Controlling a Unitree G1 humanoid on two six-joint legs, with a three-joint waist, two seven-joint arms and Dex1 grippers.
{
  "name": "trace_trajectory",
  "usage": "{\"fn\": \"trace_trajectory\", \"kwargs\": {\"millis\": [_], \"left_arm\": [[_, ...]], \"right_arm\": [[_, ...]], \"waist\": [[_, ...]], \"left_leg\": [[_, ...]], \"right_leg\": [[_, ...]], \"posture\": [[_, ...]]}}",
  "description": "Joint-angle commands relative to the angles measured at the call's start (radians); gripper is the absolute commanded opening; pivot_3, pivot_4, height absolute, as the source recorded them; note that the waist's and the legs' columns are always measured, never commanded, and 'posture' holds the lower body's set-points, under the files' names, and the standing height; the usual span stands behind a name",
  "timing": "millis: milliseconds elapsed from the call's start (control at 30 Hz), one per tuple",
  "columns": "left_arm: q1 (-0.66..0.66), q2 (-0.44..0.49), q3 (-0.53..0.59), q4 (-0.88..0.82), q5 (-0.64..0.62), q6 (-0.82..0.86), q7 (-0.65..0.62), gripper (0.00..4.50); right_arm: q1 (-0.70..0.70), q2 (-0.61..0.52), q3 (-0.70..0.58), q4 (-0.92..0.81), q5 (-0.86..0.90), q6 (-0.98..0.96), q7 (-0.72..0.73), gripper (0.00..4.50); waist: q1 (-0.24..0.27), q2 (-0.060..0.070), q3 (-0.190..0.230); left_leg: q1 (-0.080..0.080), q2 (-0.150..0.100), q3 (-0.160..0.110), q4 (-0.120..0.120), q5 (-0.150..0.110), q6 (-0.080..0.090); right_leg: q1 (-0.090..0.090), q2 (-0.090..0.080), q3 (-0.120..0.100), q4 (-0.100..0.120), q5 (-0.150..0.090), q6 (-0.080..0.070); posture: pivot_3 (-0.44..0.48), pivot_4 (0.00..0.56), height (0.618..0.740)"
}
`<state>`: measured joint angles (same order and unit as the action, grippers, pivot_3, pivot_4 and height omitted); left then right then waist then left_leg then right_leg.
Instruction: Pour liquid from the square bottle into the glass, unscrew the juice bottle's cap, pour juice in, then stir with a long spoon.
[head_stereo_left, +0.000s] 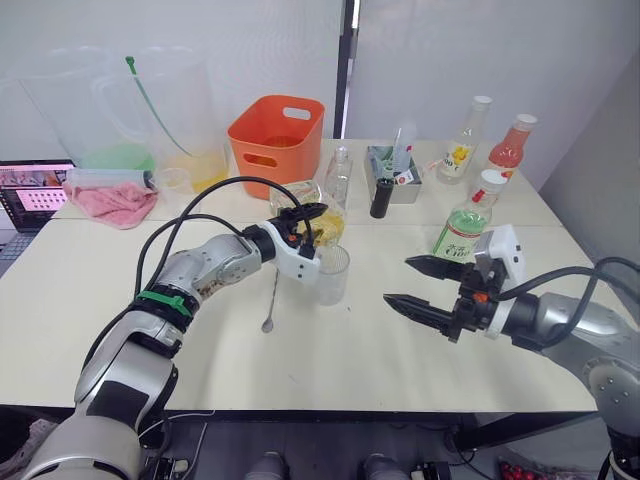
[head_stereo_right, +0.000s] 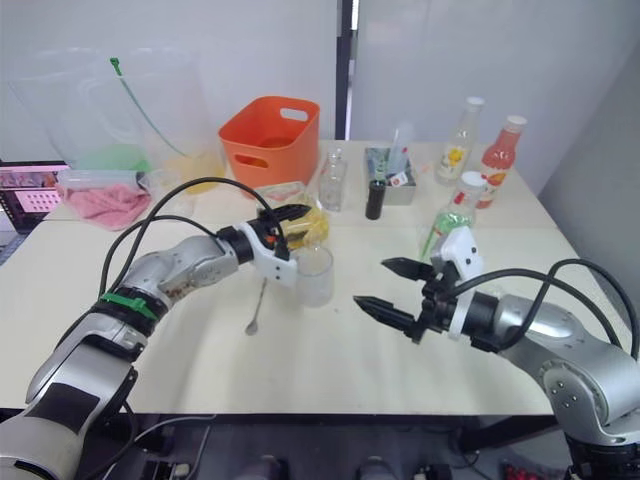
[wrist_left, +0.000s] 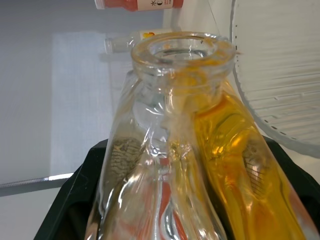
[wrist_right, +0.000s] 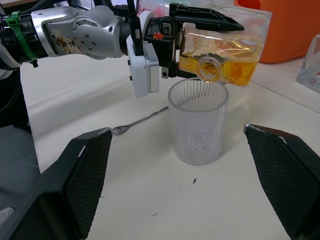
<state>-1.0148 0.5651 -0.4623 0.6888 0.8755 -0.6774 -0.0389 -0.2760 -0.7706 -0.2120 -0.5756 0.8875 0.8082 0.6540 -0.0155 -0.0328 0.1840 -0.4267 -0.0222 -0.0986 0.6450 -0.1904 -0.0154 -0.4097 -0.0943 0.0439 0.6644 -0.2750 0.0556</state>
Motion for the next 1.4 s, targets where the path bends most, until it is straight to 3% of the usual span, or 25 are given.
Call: {"fn": "trace_trajectory", "kwargs": {"millis": [33, 200, 1400], "left_arm": [[-0.069, 0.021, 0.022, -0.041, 0.008, -0.012, 0.074, 2.81], [-0.077, 0.030, 0.011, -0.054, 0.041, -0.010, 0.119, 2.81], [-0.066, 0.053, 0.032, -0.106, 0.013, 0.007, 0.088, 2.81]], "right_arm": [[-0.013, 0.000, -0.018, -0.017, 0.019, -0.007, -0.002, 4.47], [-0.017, 0.004, -0.008, -0.010, 0.012, -0.013, 0.001, 4.47], [-0.014, 0.015, 0.001, 0.037, -0.041, -0.050, 0.073, 4.47]], "waist": [[0.000, 0.000, 0.000], [0.001, 0.000, 0.000], [0.000, 0.000, 0.000]], "left_leg": [[0.000, 0.000, 0.000, 0.000, 0.000, 0.000], [0.000, 0.000, 0.000, 0.000, 0.000, 0.000], [0.000, 0.000, 0.000, 0.000, 0.000, 0.000]], "right_leg": [[0.000, 0.000, 0.000, 0.000, 0.000, 0.000], [0.000, 0.000, 0.000, 0.000, 0.000, 0.000], [0.000, 0.000, 0.000, 0.001, 0.000, 0.000]], "posture": [[0.000, 0.150, 0.740], [0.000, 0.150, 0.740], [0.000, 0.150, 0.740]]}}
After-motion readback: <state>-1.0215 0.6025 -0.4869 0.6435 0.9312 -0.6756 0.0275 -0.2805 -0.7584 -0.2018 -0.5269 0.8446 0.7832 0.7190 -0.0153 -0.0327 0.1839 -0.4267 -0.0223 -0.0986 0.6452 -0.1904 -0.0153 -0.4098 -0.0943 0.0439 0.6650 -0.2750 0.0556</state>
